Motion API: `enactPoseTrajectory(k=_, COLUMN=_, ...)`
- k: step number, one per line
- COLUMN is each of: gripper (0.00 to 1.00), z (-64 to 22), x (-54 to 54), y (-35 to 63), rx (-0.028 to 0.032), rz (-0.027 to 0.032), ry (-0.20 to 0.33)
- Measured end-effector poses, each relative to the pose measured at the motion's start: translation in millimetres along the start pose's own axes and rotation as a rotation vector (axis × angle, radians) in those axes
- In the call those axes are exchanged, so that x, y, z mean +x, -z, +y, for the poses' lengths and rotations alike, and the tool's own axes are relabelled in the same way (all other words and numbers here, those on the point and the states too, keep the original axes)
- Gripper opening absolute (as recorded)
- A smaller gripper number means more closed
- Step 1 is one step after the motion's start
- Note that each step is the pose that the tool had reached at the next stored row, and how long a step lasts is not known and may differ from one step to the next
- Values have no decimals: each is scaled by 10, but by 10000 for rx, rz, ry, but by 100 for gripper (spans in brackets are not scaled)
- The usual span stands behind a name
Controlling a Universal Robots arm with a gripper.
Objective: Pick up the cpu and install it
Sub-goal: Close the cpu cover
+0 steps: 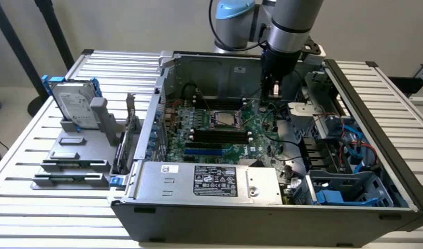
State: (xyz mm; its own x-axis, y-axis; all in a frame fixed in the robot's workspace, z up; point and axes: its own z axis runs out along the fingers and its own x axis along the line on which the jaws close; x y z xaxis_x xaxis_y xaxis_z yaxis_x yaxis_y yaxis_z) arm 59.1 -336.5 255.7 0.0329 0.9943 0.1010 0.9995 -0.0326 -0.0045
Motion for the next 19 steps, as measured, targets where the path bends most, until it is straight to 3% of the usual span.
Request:
enactPoseTrajectory(k=4, gripper=11, z=-6, x=-7, y=-68, rx=7, rz=1, ry=-1)
enactPoseTrajectory(k=5, gripper=11, z=-7, x=-8, y=-72, rx=49, rz=-1, ry=-3)
enactPoseTrajectory(k=6, gripper=11, z=-9, x=-8, y=-72, rx=163, rz=-4, ry=-16)
enactPoseTrajectory(k=8, gripper=11, z=-9, x=-8, y=-72, rx=470, rz=10, ry=-47)
enactPoseTrajectory(k=10, gripper=11, z=-9, x=-8, y=-73, rx=722, rz=19, ry=-72)
enactPoseTrajectory(k=13, gripper=11, z=-28, x=-10, y=-72, rx=1019, rz=8, ry=-105)
enactPoseTrajectory(k=19, gripper=11, z=-134, x=-14, y=-72, rx=1539, rz=-7, ry=-158)
